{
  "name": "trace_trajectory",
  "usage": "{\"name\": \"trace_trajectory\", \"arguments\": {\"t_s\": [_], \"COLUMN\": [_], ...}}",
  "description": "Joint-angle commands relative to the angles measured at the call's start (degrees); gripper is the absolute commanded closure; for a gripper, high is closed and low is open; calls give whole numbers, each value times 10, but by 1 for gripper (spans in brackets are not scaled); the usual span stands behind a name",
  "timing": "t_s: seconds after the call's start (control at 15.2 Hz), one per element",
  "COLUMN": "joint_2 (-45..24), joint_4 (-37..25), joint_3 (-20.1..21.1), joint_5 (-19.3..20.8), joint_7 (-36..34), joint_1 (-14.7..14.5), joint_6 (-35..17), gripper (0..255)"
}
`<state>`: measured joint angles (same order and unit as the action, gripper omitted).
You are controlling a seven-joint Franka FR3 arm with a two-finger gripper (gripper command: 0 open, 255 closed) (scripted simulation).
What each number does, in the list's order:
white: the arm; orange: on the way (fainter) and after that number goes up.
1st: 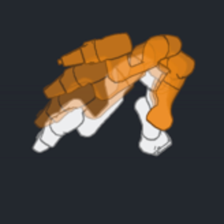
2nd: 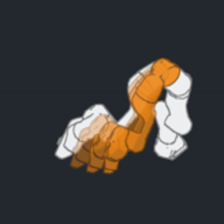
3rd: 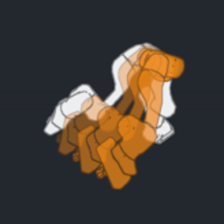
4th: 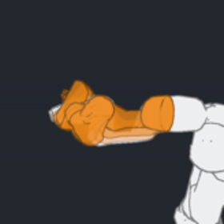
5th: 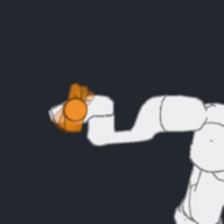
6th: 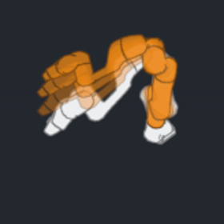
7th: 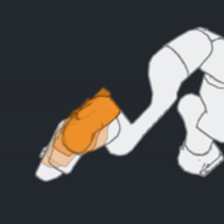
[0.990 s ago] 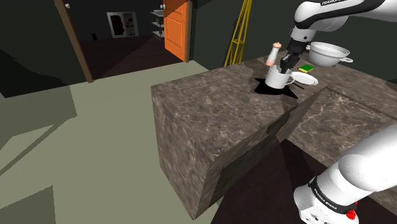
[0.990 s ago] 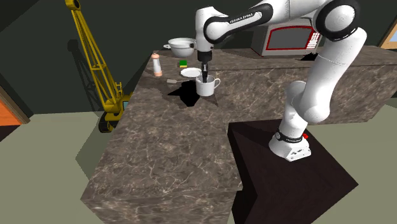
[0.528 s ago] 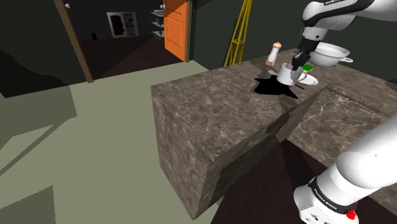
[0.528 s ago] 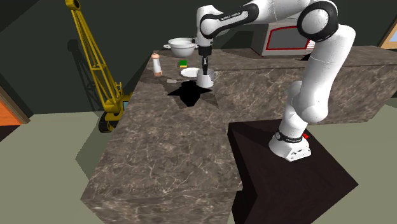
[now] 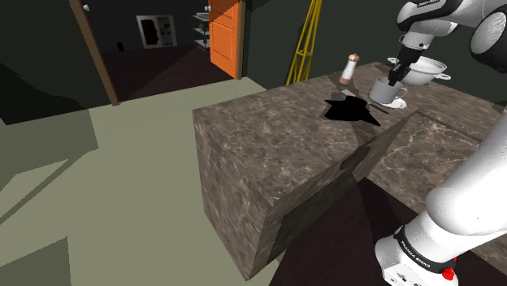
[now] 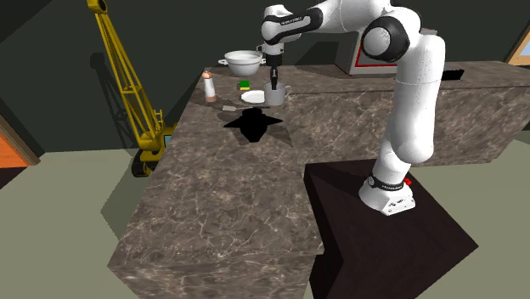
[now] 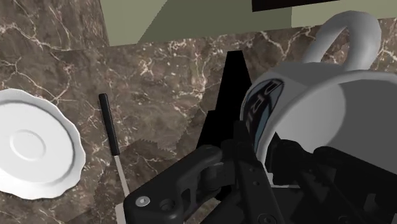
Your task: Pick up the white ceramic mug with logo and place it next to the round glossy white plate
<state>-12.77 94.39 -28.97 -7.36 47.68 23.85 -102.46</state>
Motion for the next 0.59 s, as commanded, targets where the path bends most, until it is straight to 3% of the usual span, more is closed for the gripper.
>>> {"name": "trace_trajectory", "arguments": {"t_s": [0.0, 0.4, 0.53], "joint_2": [-37, -170, -169], "joint_4": [-47, -233, -216], "joint_3": [-5, -7, -6], "joint_5": [-18, -75, -74], "joint_7": [27, 93, 94], "joint_1": [22, 112, 110], "joint_6": [16, 84, 67], "gripper": [255, 255, 255]}}
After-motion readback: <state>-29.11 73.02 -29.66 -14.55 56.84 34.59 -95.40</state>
